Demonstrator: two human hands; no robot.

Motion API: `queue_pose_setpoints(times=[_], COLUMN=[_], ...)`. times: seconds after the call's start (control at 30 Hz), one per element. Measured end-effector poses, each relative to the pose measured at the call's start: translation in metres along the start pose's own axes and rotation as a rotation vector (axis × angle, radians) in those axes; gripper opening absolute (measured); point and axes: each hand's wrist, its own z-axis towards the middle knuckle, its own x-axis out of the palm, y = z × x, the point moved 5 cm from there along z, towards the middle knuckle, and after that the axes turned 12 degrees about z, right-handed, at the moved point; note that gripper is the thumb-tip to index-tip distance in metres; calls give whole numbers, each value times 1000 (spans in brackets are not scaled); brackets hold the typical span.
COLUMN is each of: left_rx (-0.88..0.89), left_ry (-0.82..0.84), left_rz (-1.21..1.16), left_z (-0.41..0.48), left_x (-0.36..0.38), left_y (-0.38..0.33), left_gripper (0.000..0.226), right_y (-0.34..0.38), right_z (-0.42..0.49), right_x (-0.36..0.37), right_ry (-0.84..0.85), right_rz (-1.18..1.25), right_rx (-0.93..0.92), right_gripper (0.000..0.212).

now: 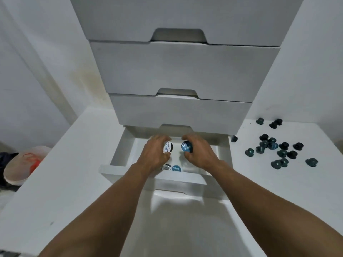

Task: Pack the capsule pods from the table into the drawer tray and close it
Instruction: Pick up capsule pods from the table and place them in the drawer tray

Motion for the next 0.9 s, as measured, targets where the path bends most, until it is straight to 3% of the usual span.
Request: queue_pose_setpoints(times=[0.13,0.43,0.6,0.9], left_rx=[-14,127,154,188], left_ry=[132,288,417,529], left_rz=[-14,-39,-25,14], left_z=[14,52,58,56], left_x=[33,89,114,139], left_y=[6,4,-1,0], left_gripper=[46,30,37,26], right_y=[-31,-72,-90,-103], right_z=[4,8,3,7], right_x=[11,25,27,35], right_ry=[63,140,215,357], right_rz=[-14,-63,-96,-173], right_rx=[120,194,301,298], right_gripper=[42,35,41,38])
